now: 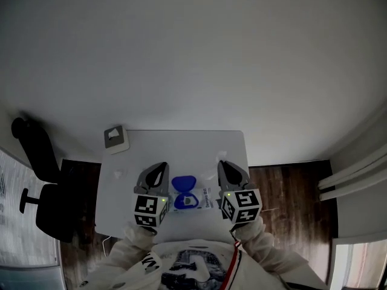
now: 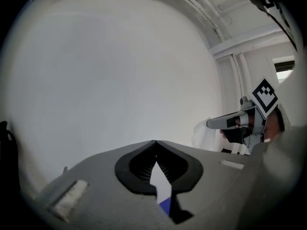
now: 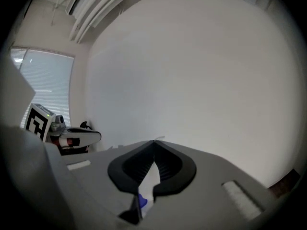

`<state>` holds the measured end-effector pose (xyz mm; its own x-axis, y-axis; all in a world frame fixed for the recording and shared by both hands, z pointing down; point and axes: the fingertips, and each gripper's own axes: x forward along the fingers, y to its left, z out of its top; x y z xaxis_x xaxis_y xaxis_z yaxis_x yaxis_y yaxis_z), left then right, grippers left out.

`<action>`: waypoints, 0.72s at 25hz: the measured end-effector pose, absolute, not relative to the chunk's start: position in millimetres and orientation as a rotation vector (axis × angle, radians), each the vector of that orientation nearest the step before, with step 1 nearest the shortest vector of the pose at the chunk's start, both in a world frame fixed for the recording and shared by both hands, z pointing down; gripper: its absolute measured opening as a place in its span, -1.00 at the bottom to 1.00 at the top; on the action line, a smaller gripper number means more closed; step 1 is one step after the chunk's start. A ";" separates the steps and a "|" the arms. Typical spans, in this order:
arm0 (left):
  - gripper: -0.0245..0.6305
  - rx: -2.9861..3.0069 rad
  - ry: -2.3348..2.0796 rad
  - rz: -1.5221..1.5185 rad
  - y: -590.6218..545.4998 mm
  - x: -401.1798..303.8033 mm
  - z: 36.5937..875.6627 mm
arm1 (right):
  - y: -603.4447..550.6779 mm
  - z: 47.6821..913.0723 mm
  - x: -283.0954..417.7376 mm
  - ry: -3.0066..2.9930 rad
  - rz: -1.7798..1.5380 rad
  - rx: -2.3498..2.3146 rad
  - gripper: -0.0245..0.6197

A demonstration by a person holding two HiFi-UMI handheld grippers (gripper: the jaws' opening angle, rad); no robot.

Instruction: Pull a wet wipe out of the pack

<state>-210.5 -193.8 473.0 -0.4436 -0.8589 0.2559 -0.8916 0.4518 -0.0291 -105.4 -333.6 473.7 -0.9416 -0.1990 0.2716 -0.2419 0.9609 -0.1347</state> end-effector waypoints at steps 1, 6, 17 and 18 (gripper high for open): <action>-0.91 1.540 -2.511 0.233 -195.7 -209.3 463.5 | -335.2 463.3 -104.3 -2.873 0.237 0.332 -0.91; -0.91 1.613 -2.595 0.182 -203.9 -204.3 415.6 | -342.6 418.4 -98.5 -2.962 0.176 0.352 -0.91; -0.91 1.594 -2.697 0.203 -202.0 -195.5 365.3 | -345.2 379.8 -88.2 -3.052 0.162 0.320 -0.91; -0.91 1.584 -2.697 0.208 -202.4 -194.2 367.2 | -346.1 381.6 -87.4 -3.050 0.170 0.313 -0.91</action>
